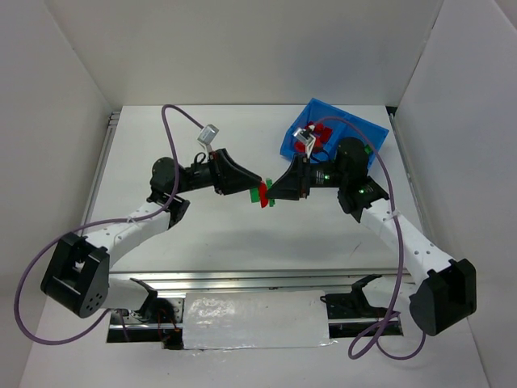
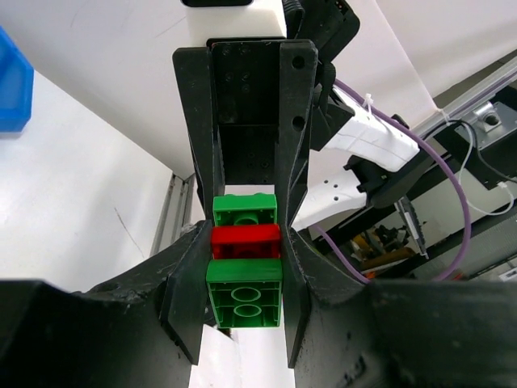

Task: Sort the legos into containers by color

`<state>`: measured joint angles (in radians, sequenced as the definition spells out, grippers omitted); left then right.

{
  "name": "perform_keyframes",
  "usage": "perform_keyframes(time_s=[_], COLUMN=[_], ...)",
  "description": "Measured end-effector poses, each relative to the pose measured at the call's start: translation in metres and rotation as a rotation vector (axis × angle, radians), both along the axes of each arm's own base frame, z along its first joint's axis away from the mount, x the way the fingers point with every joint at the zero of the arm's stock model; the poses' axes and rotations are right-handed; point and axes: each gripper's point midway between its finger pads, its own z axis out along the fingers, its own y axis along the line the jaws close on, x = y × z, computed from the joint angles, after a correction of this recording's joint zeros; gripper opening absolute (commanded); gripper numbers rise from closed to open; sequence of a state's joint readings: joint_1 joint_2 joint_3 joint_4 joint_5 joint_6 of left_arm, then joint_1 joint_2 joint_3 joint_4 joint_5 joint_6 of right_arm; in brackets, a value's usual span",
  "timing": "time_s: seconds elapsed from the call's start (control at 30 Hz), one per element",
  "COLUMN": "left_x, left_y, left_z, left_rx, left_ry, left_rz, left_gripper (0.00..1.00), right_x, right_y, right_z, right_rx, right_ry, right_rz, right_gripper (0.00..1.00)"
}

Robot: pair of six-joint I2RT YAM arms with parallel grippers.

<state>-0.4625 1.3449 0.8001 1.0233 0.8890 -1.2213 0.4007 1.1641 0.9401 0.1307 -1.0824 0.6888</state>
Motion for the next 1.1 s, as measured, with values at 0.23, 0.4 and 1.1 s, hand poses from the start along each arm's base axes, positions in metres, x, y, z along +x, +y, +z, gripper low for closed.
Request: perform_keyframes(time_s=[0.23, 0.4, 1.1], left_x=[-0.004, -0.007, 0.005], left_y=[0.001, 0.003, -0.003], left_z=[-0.007, -0.008, -0.015], left_rx=[0.051, 0.074, 0.079], left_ry=[-0.042, -0.071, -0.013], left_rz=[0.024, 0.035, 0.029], left_gripper=[0.00, 0.00, 0.00], right_x=[-0.002, 0.001, 0.026], right_y=[-0.008, -0.011, -0.015], right_z=[-0.003, 0.003, -0.017], right_rx=[0.015, 0.037, -0.034], right_ry=[-0.006, -0.011, 0.033], right_rz=[0.004, 0.000, -0.131], right_gripper=[0.27, 0.00, 0.00])
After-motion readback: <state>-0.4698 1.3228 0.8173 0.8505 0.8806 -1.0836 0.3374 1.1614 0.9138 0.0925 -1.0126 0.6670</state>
